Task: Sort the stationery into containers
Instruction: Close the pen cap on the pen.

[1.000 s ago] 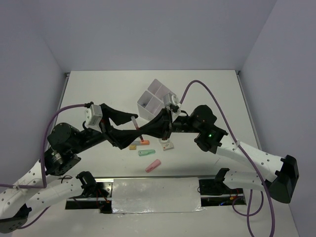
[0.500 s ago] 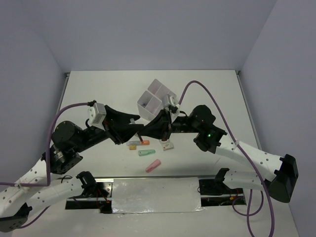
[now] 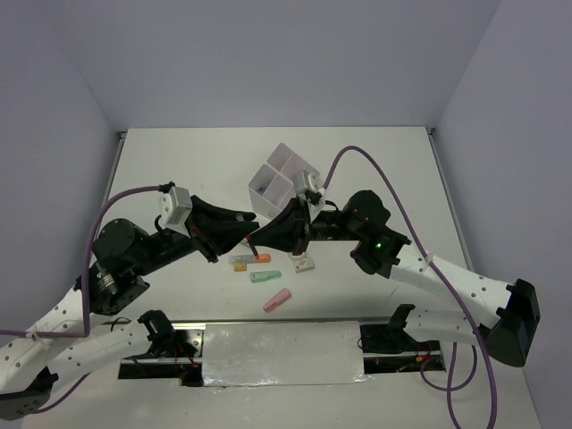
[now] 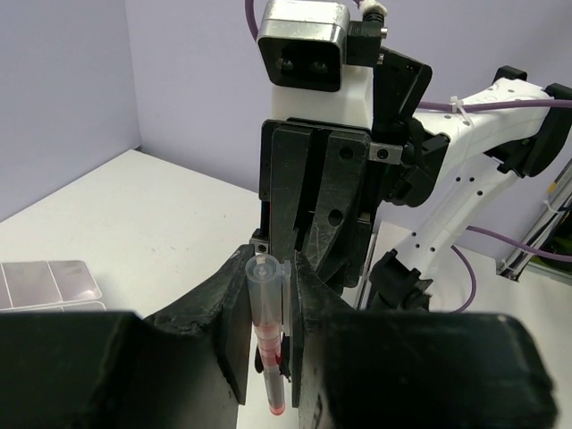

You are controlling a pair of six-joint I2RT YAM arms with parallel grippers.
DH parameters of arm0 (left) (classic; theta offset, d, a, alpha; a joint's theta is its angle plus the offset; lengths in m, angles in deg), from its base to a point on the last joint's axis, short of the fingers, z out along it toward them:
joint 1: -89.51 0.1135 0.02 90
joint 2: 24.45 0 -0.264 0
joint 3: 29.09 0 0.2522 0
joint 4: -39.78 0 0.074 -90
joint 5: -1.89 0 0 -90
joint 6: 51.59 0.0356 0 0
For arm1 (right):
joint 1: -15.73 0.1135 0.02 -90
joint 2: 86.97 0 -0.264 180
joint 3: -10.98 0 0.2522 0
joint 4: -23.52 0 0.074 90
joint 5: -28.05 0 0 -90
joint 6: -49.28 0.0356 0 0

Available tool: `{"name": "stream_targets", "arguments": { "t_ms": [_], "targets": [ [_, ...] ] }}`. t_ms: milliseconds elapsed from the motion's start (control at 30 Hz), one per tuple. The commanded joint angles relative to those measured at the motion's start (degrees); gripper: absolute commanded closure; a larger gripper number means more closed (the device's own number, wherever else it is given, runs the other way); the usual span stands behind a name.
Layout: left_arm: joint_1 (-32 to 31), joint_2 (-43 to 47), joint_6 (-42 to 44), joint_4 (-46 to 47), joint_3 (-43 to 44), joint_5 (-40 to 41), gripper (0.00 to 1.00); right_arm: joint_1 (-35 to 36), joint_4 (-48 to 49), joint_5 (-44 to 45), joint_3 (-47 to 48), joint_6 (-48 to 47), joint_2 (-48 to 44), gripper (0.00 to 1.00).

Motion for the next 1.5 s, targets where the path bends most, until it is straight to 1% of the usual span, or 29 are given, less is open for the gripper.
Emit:
{"name": "stream_targets", "arguments": {
  "t_ms": [0, 167, 267, 367, 567, 733, 833, 967, 1100, 1267, 1400, 1467],
  "targets": [
    [-0.19, -0.83, -0.34, 2.00, 1.60, -2.30, 1.00, 0.46, 4.29, 1.18, 0.28, 1.35, -1.85, 1.00],
    [-0.10, -0.92, -1.83, 4.29, -0.34, -4.40, 1.00, 0.29, 5.09, 3.99, 0.37, 1.53, -3.08, 1.00],
    [-0.19, -1.18, -2.97, 4.99, -1.48, -4.93, 1.00, 0.38, 7.28, 5.49, -0.15, 1.88, -4.31, 1.00],
    [-0.19, -1.45, -3.50, 4.82, -2.01, -4.93, 1.00, 0.29, 7.29, 6.90, 0.11, 1.62, -4.93, 1.00],
    [-0.10, -1.89, -4.29, 5.34, -2.63, -4.41, 1.00, 0.29, 8.87, 4.35, 1.42, 2.94, -3.97, 1.00],
    [-0.19, -0.75, -6.14, 6.48, -2.28, -2.48, 1.00, 0.29, 9.57, -2.57, 0.64, 1.62, -2.47, 1.00],
    [-0.19, -0.30, -6.49, 6.40, -1.66, -1.95, 1.00, 0.29, 9.39, -4.52, 0.11, 1.01, -2.12, 1.00],
    [-0.19, -0.13, -6.67, 5.96, -1.57, -1.42, 1.00, 0.29, 8.43, -3.74, -0.07, 0.30, -2.21, 1.00],
    [-0.19, -0.13, -6.32, 6.13, -1.92, -2.03, 1.00, 0.29, 9.57, -2.51, -0.77, 0.74, -2.64, 1.00],
    [-0.19, -1.27, -5.97, 6.92, -2.71, -3.61, 1.00, 0.29, 12.30, -0.14, -1.21, 2.85, -3.44, 1.00],
    [-0.19, -1.10, -5.26, 7.98, -4.73, -3.53, 1.00, 0.29, 11.77, 3.36, -0.33, 5.39, -3.26, 1.00],
    [-0.19, -0.66, -4.91, 8.07, -5.52, -2.74, 1.00, 0.29, 10.54, 3.65, 0.46, 6.01, -3.35, 1.00]
  ]
}}
